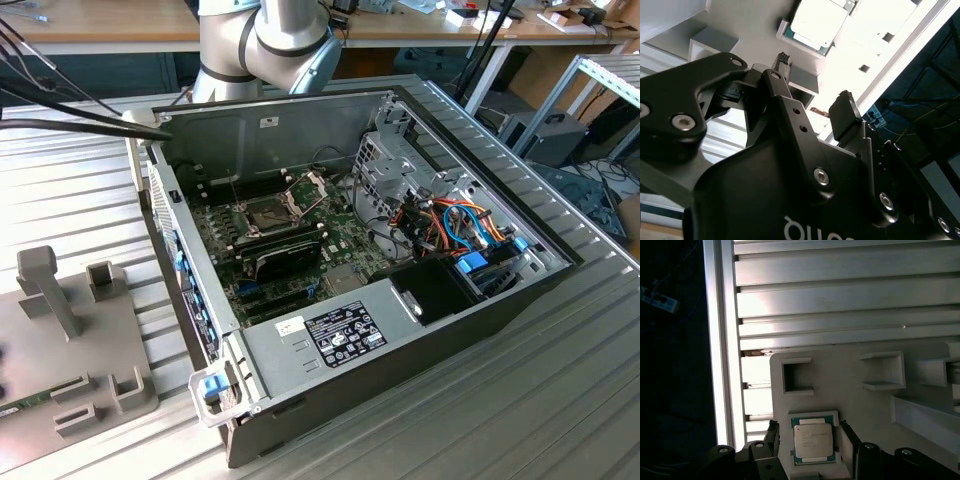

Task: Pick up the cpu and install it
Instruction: 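Pick up the cpu and move it towards the insertion slot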

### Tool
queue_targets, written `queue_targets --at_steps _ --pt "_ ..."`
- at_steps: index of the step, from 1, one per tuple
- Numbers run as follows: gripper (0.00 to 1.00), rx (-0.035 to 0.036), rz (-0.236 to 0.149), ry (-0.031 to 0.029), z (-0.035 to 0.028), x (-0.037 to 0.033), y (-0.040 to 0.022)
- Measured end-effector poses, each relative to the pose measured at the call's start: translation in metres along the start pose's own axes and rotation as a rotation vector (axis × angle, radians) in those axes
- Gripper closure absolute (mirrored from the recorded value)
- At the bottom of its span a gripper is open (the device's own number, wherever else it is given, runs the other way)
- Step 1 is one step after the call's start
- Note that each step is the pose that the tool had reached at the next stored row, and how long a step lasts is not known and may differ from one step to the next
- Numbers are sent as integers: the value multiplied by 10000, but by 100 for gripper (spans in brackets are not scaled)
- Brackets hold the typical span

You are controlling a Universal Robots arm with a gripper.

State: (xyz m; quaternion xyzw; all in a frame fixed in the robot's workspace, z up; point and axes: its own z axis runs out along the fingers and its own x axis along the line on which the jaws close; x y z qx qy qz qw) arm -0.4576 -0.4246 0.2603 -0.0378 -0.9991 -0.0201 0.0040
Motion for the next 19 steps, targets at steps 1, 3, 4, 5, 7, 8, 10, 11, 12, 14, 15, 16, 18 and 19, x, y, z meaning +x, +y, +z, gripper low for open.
queue_targets --at_steps 1,3,4,5,7,8,10,11,12,14,15,16,18,19 --pt "40 6 0 2 9 0 -1" --pt "40 5 0 0 16 0 0" --pt "40 5 0 0 20 0 -1" --pt "40 5 0 -1 20 0 -1" --pt "40 5 0 -1 22 0 -1" --pt "40 4 -1 -3 26 -1 -1" --pt "40 4 0 -1 33 -1 -1" --pt "40 5 0 -1 38 0 -2" --pt "40 5 0 0 42 0 -2" --pt "40 6 0 0 53 0 -2" --pt "40 6 0 0 57 -1 -2" --pt "40 6 0 1 59 0 -2" --pt "40 6 0 0 60 0 -2" --pt "40 5 0 -1 61 -1 -2"
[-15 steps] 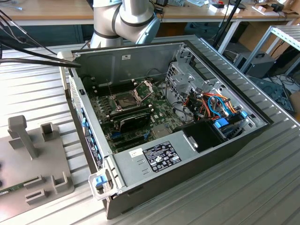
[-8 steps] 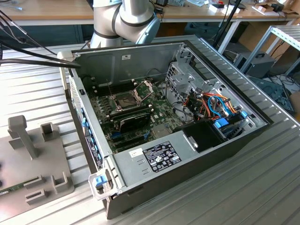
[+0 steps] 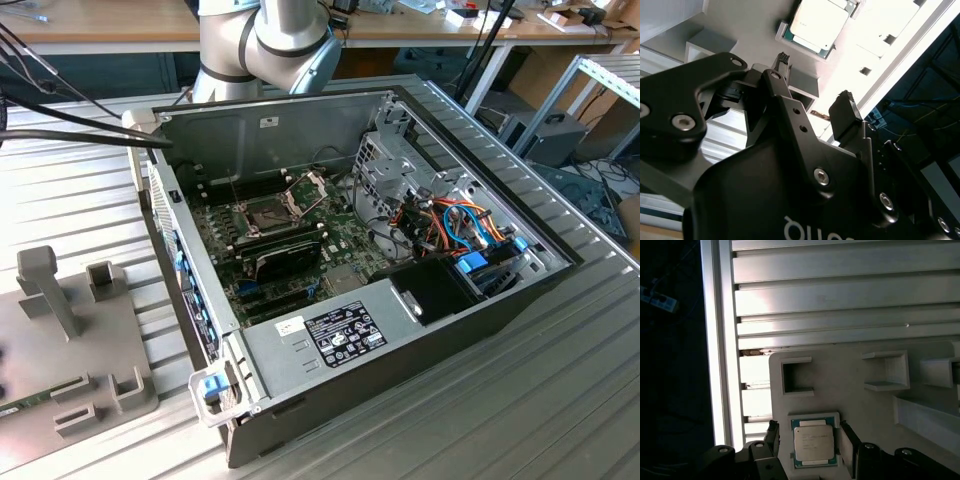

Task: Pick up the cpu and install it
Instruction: 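Pick up the cpu and move it towards the insertion slot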

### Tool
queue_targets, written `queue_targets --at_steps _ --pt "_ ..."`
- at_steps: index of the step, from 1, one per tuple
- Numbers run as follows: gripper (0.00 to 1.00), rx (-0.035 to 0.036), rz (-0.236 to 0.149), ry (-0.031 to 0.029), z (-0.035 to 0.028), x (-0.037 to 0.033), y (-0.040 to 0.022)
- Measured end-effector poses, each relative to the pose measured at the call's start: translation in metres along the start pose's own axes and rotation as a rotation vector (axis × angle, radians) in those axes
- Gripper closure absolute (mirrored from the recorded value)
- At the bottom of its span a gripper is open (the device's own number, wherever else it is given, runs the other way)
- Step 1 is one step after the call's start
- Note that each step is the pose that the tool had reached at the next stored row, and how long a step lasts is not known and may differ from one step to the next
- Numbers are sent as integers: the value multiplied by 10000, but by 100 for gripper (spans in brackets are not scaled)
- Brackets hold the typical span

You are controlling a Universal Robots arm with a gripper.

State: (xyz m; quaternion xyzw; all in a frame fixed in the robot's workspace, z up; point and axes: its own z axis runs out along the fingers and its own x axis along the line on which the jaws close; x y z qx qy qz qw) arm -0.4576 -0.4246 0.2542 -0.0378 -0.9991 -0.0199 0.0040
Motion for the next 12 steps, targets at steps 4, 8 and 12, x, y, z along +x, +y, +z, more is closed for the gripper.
queue_targets --at_steps 4,8,12 --pt "40 0 0 0 0 0 0" --pt "40 0 -1 0 26 -1 -1" --pt "40 4 0 1 59 -1 -3"
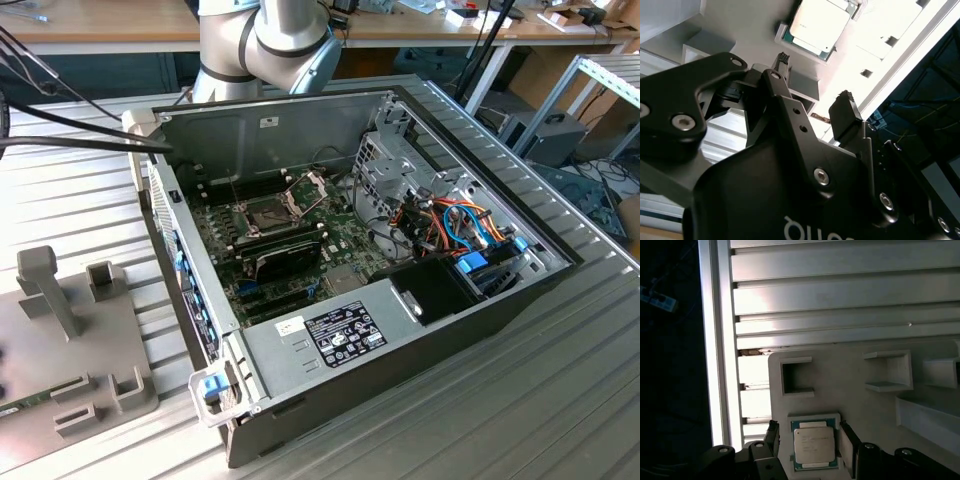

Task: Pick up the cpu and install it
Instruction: 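Pick up the cpu and move it towards the insertion slot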

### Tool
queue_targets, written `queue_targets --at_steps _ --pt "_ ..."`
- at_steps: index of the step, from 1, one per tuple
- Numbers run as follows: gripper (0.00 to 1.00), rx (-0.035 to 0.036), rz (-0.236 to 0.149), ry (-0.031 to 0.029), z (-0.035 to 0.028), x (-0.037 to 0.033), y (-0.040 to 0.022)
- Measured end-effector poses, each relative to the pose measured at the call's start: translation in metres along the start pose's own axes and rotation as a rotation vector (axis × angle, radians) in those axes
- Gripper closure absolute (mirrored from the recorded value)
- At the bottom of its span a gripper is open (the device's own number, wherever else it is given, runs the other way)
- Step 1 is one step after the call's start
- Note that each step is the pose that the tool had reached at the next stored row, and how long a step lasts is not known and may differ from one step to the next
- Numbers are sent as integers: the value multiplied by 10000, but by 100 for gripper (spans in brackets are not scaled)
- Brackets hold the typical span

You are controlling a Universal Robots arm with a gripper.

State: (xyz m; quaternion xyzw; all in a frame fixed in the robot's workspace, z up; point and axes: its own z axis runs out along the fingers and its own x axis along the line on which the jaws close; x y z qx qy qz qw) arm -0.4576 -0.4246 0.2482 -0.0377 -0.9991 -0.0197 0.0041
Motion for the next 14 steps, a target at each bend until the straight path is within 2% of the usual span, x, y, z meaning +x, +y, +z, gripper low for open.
queue_targets --at_steps 8,14 --pt "40 -1 0 -2 3 0 -10" --pt "40 0 0 -1 3 -4 -56"
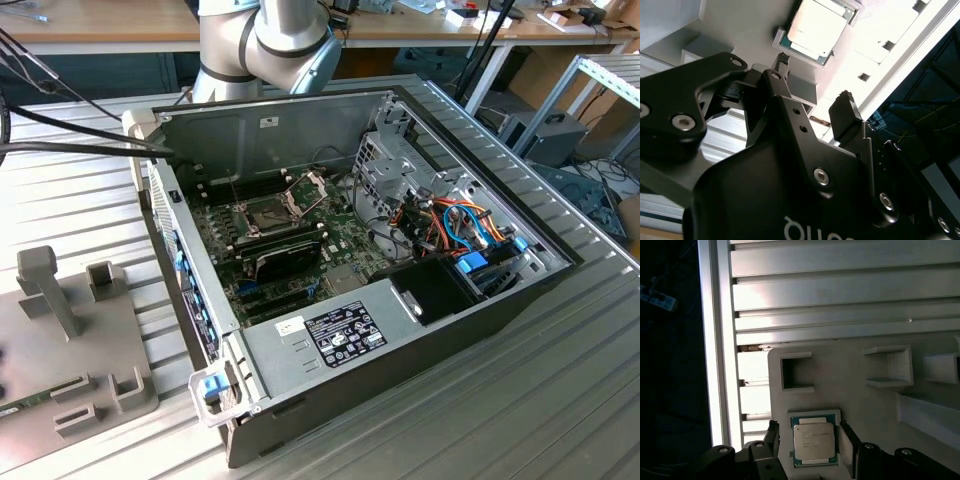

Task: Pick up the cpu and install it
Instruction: 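Pick up the cpu and move it towards the insertion slot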

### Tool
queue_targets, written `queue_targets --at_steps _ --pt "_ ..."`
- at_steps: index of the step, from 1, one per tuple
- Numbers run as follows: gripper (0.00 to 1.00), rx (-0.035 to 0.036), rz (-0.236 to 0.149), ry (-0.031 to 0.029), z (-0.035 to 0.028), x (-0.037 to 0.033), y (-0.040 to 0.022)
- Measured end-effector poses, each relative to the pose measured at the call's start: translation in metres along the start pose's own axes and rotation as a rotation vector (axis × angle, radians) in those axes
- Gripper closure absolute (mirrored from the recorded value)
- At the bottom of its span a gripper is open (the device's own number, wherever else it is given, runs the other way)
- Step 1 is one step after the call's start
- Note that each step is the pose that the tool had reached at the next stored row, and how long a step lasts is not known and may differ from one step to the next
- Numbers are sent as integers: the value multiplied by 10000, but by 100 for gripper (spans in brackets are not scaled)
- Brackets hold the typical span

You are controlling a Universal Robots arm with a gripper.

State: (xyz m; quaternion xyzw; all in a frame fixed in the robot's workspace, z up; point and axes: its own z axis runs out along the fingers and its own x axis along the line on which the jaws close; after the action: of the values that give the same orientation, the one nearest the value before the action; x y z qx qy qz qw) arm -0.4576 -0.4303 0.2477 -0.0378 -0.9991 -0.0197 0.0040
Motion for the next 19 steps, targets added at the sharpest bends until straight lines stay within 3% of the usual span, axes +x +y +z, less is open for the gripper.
queue_targets --at_steps 11,19 --pt "40 -1 0 -1 6 -9 -114" --pt "40 0 2 -2 12 -11 -152"
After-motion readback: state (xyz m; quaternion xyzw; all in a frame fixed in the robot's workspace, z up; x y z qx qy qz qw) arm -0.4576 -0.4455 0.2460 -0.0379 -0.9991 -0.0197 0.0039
